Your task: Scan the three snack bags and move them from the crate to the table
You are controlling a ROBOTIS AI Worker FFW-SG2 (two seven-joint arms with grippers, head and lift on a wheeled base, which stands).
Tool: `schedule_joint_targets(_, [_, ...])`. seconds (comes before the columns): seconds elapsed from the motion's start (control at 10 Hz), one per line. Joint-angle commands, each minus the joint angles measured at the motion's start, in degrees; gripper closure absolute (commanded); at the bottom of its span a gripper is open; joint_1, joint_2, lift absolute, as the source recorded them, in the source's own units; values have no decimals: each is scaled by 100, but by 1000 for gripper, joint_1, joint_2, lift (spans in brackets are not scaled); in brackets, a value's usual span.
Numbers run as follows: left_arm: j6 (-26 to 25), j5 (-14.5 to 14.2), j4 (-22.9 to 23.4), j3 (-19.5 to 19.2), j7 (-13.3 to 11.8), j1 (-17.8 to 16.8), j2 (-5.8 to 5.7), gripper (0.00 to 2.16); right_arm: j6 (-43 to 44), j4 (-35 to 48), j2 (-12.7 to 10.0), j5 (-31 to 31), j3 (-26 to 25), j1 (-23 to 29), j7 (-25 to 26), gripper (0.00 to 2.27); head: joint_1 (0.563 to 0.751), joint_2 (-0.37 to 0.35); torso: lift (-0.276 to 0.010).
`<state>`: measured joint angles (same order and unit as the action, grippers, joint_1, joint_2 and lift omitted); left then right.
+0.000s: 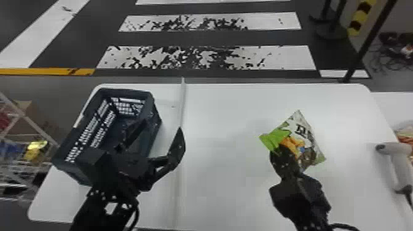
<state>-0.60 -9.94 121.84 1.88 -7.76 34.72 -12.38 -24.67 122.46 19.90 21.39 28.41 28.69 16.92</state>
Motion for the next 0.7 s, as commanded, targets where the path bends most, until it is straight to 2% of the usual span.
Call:
schedule_joint_targets(0.0, [28,-43,32,-30,46,-1,16,29,1134,717,-109,-1277,-696,418,-4,2243,695,114,-62])
schedule_joint_targets(0.1, [63,-51,32,-39,64,8,34,29,2119,893,-302,-2139,-1127,664,-66,2243,695,115,-62])
schedule_joint_targets(0.2, [99,-51,24,-30,72,17,34,29,3297,761,-566,-3501,-1637,831,-356,2243,695,105,-62])
schedule_joint_targets(0.3, [116,-51,6,-30,81,17,43,29,4070,287,-891,-5461,-2296,884,-1129,2243,695,77,-62])
schedule_joint_targets(0.4, [116,-51,-3,-13,90,17,43,29,3912,-188,-1146,-6867,-2797,848,-1709,2243,695,16,-62])
schedule_joint_targets(0.5, [169,-51,-64,-13,99,8,43,29,2980,-566,-1515,-7606,-3298,752,-2158,2243,695,-23,-62])
schedule_joint_targets(0.6, [169,-51,-108,49,116,-45,43,29,1750,-1032,-1893,-8080,-3852,558,-2553,2243,695,-96,-62])
